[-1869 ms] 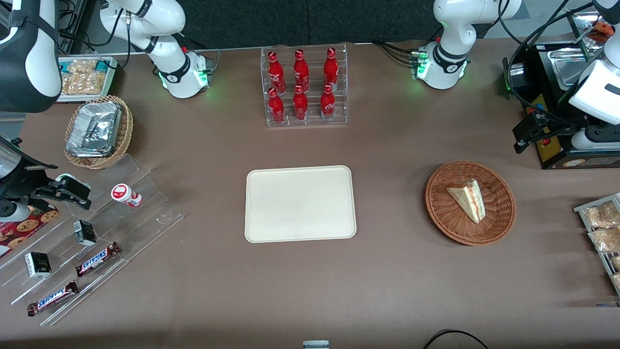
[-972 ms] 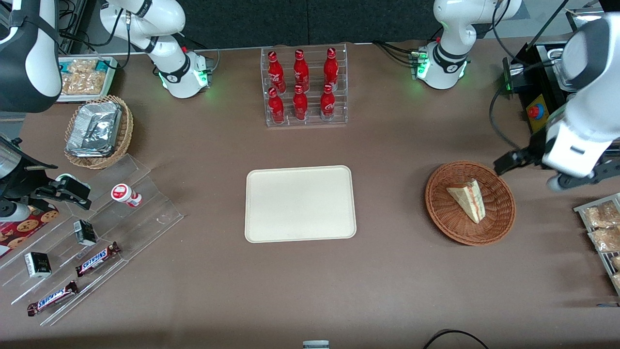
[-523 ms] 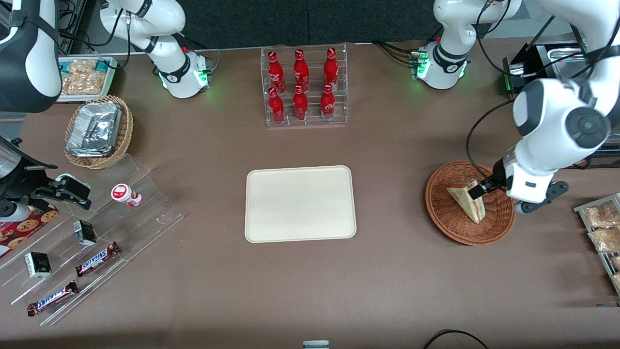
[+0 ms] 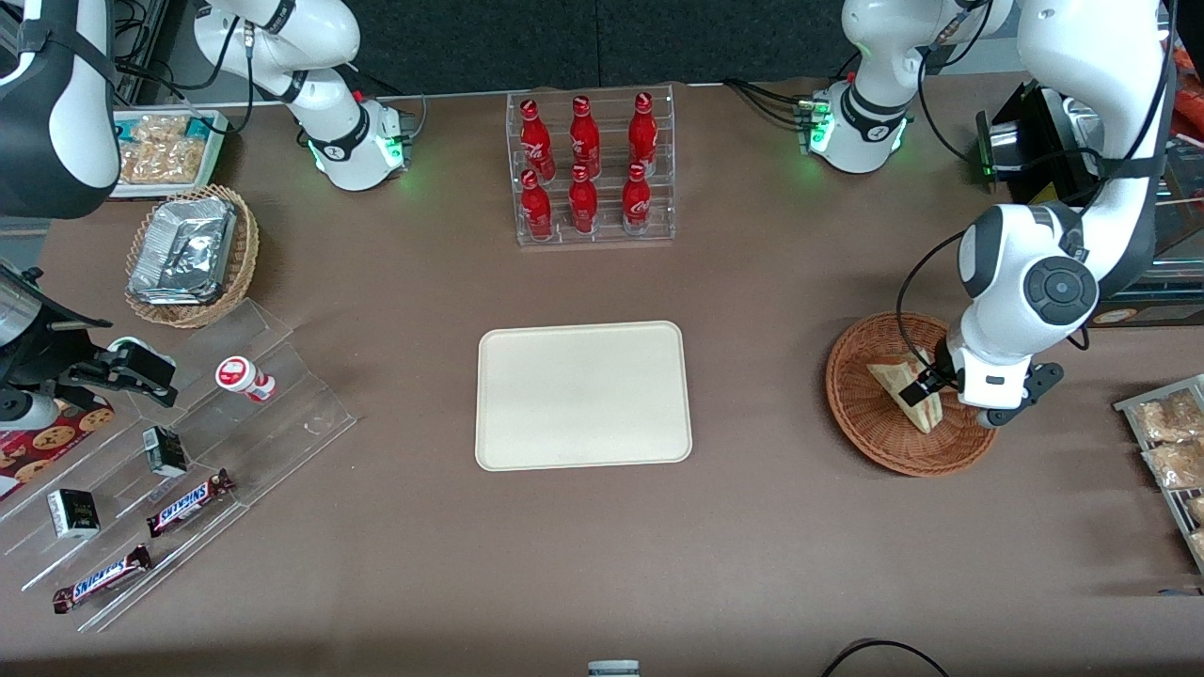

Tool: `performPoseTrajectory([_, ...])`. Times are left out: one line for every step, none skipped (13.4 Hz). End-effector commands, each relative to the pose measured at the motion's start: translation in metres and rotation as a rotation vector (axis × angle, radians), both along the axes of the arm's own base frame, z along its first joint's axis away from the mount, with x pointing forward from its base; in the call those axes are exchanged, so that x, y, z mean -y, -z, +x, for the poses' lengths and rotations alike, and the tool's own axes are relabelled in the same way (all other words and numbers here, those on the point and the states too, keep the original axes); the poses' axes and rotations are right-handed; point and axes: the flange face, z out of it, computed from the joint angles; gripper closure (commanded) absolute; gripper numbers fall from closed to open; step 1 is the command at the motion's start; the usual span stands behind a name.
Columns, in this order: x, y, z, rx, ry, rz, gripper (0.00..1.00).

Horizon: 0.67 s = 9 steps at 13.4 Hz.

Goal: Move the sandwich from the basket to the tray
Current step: 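Close the left gripper on the wrapped sandwich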

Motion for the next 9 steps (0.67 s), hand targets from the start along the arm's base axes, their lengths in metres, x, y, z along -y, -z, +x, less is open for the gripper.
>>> performPoseTrajectory([-0.006, 0.030, -0.004, -0.018, -0.022, 0.007, 0.00])
performPoseTrajectory([-0.005, 0.038, -0.004, -0.014, -0.018, 0.003, 0.00])
performPoseTrajectory([-0.007, 0.045, -0.006, -0.011, -0.022, 0.001, 0.00])
performPoseTrajectory([-0.007, 0.051, -0.006, -0.010, -0.021, -0.002, 0.01])
performPoseTrajectory([-0.006, 0.056, -0.006, -0.016, -0.023, -0.003, 0.08])
performPoseTrajectory([-0.006, 0.057, -0.006, -0.010, -0.028, -0.004, 0.24])
performPoseTrajectory([-0.006, 0.059, -0.005, -0.007, -0.037, -0.005, 0.48])
performPoseTrajectory([-0.006, 0.061, -0.005, -0.010, -0.039, -0.005, 0.69])
performPoseTrajectory([-0.006, 0.062, -0.004, -0.010, -0.042, -0.006, 0.84])
